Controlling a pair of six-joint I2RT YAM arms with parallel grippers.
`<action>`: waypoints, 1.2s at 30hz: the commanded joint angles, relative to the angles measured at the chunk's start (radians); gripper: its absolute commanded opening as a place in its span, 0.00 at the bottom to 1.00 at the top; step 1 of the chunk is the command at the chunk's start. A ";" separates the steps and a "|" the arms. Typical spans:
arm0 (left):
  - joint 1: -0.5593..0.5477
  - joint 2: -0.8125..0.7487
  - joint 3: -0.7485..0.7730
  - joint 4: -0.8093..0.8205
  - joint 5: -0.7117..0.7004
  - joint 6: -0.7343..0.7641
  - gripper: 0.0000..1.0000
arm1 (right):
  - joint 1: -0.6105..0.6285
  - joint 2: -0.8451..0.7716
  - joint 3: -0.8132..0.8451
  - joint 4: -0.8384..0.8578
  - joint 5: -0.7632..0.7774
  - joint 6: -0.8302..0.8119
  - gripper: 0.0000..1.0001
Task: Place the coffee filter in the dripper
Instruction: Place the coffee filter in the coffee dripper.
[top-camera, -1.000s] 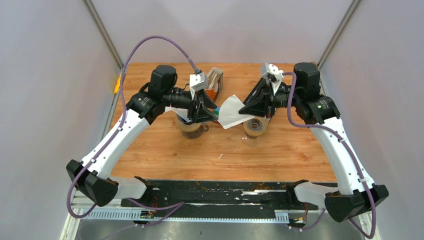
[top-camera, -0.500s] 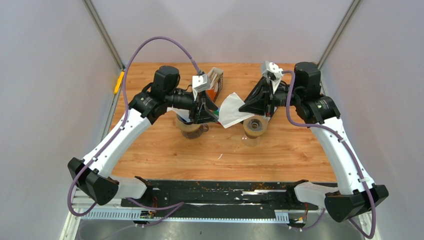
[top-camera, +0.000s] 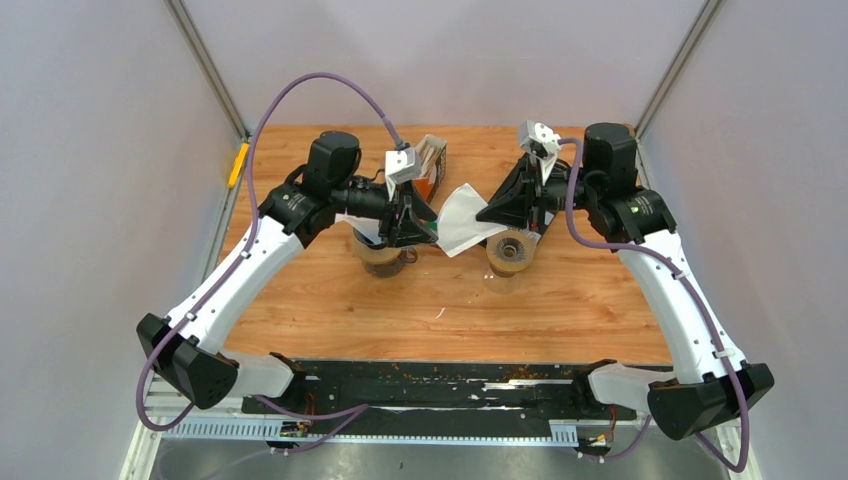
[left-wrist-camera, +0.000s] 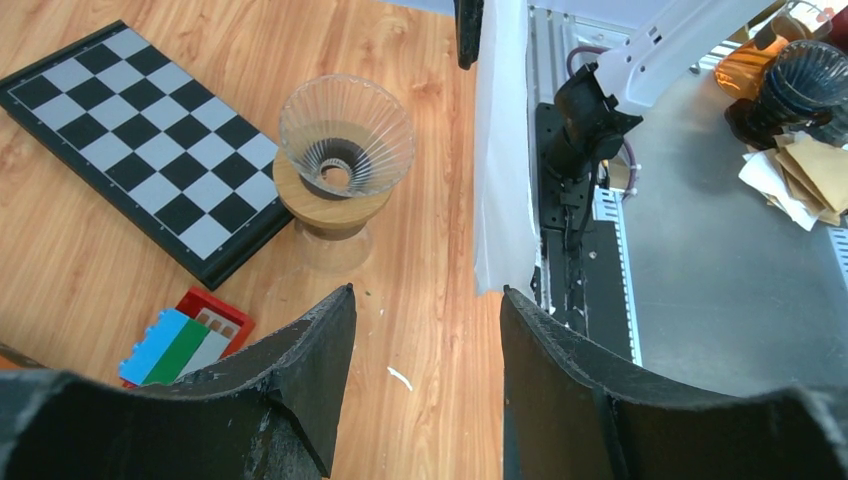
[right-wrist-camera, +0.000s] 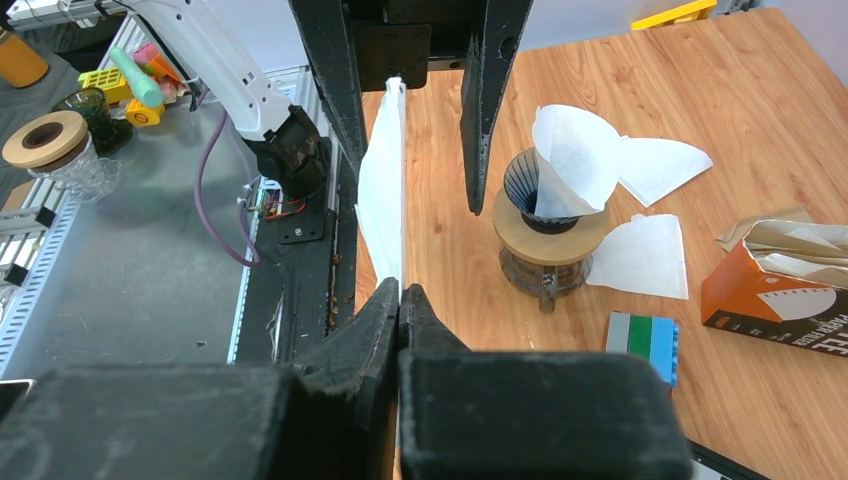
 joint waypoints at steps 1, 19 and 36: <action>-0.006 0.010 0.041 0.039 0.036 -0.020 0.62 | -0.006 -0.001 0.007 0.030 0.011 -0.002 0.00; -0.019 0.053 0.066 0.117 0.048 -0.106 0.62 | -0.006 0.021 0.000 0.063 -0.002 0.039 0.00; -0.042 0.075 -0.016 0.395 0.111 -0.373 0.09 | -0.006 0.017 -0.059 0.183 0.015 0.130 0.00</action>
